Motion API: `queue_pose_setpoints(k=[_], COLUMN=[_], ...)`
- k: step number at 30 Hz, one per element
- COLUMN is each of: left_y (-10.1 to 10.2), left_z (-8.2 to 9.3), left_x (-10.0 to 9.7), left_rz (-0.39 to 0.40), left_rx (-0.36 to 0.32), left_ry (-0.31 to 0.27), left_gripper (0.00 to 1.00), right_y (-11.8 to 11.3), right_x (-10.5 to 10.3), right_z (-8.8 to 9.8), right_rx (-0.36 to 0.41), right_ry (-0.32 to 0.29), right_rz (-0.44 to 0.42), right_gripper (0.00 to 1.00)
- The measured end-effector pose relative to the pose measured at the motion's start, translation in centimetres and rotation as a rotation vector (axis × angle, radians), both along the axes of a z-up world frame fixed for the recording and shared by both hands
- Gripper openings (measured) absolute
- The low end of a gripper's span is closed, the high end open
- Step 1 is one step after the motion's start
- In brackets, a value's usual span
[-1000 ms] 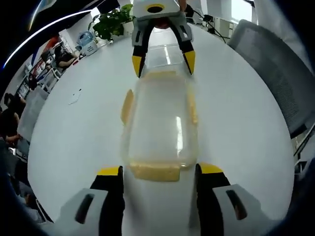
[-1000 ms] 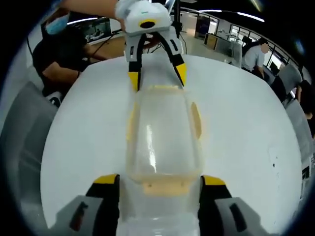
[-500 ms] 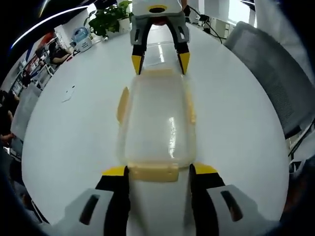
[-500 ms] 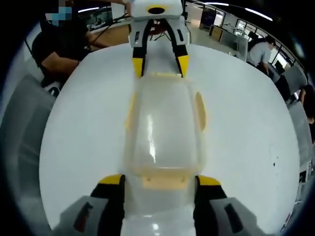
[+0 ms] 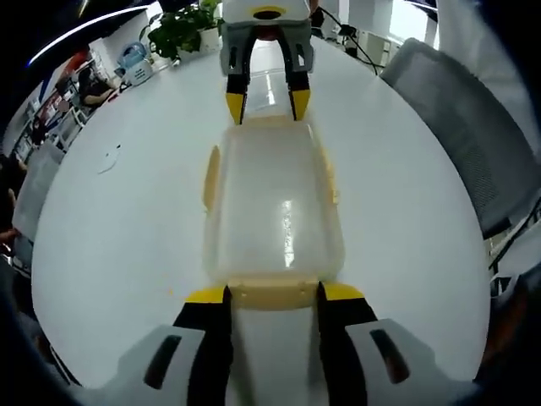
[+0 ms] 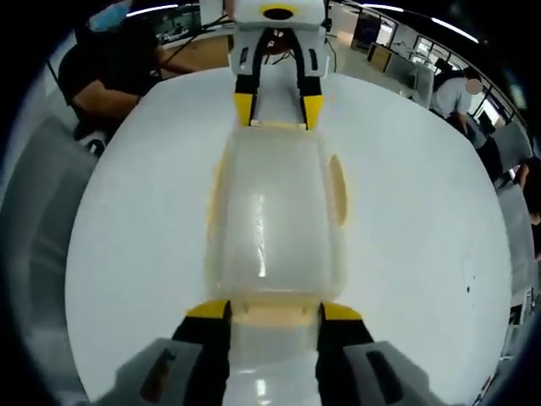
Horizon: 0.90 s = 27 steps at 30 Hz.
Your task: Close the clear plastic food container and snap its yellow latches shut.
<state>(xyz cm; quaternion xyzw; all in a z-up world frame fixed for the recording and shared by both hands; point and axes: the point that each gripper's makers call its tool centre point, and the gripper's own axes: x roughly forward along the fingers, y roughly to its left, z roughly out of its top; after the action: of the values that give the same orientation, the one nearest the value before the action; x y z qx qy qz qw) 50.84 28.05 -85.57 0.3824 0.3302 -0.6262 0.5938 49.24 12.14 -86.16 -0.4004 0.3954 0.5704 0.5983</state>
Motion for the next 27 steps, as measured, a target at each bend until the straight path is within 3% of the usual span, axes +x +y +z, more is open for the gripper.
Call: queue_pose_setpoints(k=[27], left_y=[-0.12], left_z=[-0.04], left_x=[-0.15], left_rz=[0.023], left_rx=[0.018], left_ry=[0.026], left_gripper=[0.39], right_y=[-0.02], right_x=[-0.08], right_z=[-0.06], right_rx=[-0.015], right_ry=[0.007], right_rz=[-0.002], right_gripper=[0.37])
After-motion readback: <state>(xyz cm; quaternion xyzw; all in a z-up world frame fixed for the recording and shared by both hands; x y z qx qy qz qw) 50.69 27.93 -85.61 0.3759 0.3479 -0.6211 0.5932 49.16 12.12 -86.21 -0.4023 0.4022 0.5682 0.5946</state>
